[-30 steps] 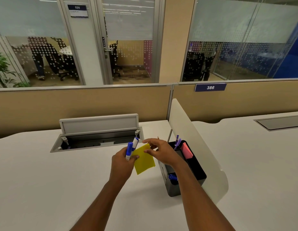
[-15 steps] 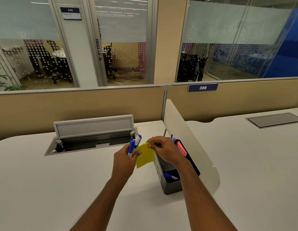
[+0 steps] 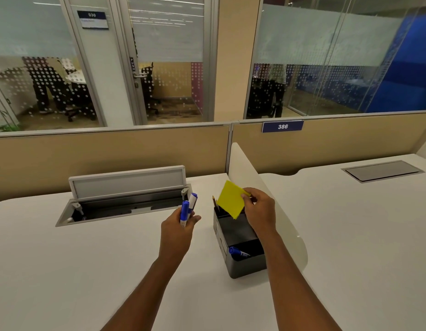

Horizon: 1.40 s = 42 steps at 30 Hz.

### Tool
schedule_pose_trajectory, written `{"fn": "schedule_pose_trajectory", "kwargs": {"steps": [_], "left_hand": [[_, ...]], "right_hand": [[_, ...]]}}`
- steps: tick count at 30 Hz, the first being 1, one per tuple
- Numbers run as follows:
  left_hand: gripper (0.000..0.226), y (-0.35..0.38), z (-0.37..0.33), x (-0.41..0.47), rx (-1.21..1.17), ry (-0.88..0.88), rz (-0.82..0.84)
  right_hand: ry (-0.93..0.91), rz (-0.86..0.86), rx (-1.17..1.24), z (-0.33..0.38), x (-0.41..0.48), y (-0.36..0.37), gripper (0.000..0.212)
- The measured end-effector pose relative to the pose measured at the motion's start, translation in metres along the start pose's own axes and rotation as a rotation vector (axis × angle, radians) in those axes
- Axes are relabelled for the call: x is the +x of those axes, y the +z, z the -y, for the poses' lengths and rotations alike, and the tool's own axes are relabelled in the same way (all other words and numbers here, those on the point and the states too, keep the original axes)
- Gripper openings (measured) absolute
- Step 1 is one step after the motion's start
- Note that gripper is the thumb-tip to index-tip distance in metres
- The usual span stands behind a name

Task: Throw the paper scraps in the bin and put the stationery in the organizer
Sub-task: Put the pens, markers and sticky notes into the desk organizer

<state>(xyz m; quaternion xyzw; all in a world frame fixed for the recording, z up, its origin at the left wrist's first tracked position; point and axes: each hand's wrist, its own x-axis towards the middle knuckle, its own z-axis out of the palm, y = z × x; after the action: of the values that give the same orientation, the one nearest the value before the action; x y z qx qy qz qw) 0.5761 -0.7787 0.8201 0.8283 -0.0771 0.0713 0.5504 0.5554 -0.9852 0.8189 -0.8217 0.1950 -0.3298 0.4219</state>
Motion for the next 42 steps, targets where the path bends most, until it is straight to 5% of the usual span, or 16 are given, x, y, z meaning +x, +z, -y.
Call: {"fn": "schedule_pose_trajectory", "kwargs": {"steps": [4,9,28,32,42], "left_hand": [[0.032,0.0,0.001,0.0,-0.007,-0.018,-0.019],[0.036,0.002,-0.001,0.003,-0.038,-0.042,-0.021],[0.025,-0.021,0.024,0.011,-0.044,-0.049,0.028],[0.024,-0.02,0.025,0.012,-0.025,-0.05,0.05],[0.018,-0.009,0.018,0.01,-0.193,-0.116,0.142]], "right_hand": [[0.112,-0.223,-0.084,0.0,-0.003,-0.005,0.021],[0.142,-0.298,-0.229,-0.003,-0.009,-0.004,0.018],[0.34,-0.108,-0.488,-0.024,-0.007,0.015,0.014],[0.392,-0.08,-0.489,-0.022,-0.012,0.017,0.035],[0.081,-0.218,-0.163,0.003,-0.029,0.015,0.014]]}}
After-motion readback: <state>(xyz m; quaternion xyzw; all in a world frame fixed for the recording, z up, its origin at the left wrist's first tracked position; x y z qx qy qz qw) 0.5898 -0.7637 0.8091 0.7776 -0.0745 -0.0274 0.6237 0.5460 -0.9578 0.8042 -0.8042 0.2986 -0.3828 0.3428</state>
